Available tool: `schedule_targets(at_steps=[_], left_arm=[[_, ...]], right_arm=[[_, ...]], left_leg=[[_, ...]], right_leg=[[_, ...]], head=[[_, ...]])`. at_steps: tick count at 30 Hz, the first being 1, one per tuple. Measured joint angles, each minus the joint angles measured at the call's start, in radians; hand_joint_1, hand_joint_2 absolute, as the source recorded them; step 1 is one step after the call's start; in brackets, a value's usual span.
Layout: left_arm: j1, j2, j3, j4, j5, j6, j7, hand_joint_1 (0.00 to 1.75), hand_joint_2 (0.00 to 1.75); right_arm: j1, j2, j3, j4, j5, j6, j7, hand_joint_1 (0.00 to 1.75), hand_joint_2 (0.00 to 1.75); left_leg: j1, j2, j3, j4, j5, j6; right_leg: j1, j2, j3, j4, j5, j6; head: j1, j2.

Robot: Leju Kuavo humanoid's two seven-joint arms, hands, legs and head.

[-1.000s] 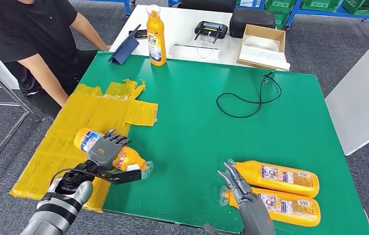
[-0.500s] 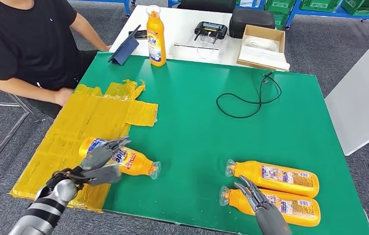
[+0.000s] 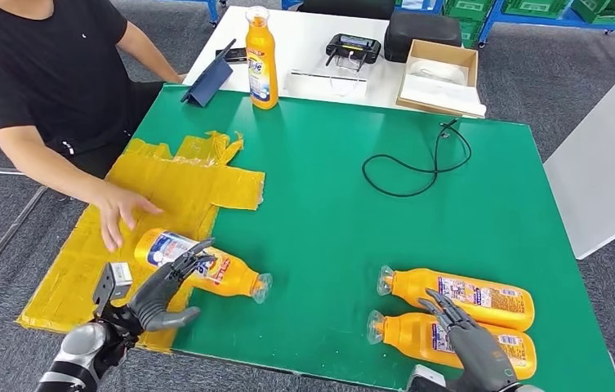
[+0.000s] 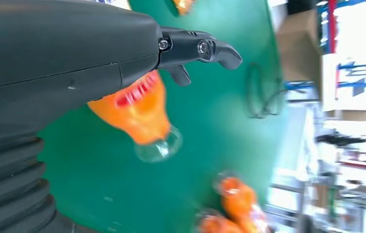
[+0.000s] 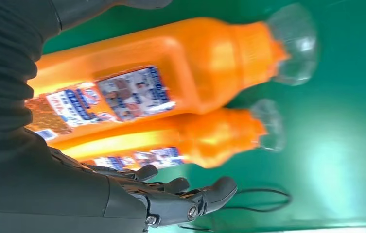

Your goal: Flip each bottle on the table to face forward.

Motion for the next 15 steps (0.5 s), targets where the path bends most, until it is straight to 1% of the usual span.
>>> schedule_targets(at_steps=[6, 15], left_arm=[[0.017, -0.038, -0.002, -0.072, 0.003, 0.033, 0.027, 0.00, 0.00], [0.008, -0.053, -0.002, -0.085, 0.017, 0.042, 0.037, 0.00, 0.00]], right_arm=[[0.019, 0.013, -0.057, 0.012, 0.046, 0.008, 0.024, 0.00, 1.75], [0.058, 0.004, -0.109, 0.022, 0.037, 0.045, 0.038, 0.00, 1.75]], left_leg=[[0.000, 0.000, -0.002, 0.000, 0.000, 0.000], [0.000, 0.001, -0.003, 0.000, 0.000, 0.000]], right_leg=[[0.000, 0.000, -0.001, 0.000, 0.000, 0.000], [0.000, 0.000, -0.003, 0.000, 0.000, 0.000]], head=[[0.000, 0.000], [0.000, 0.000]])
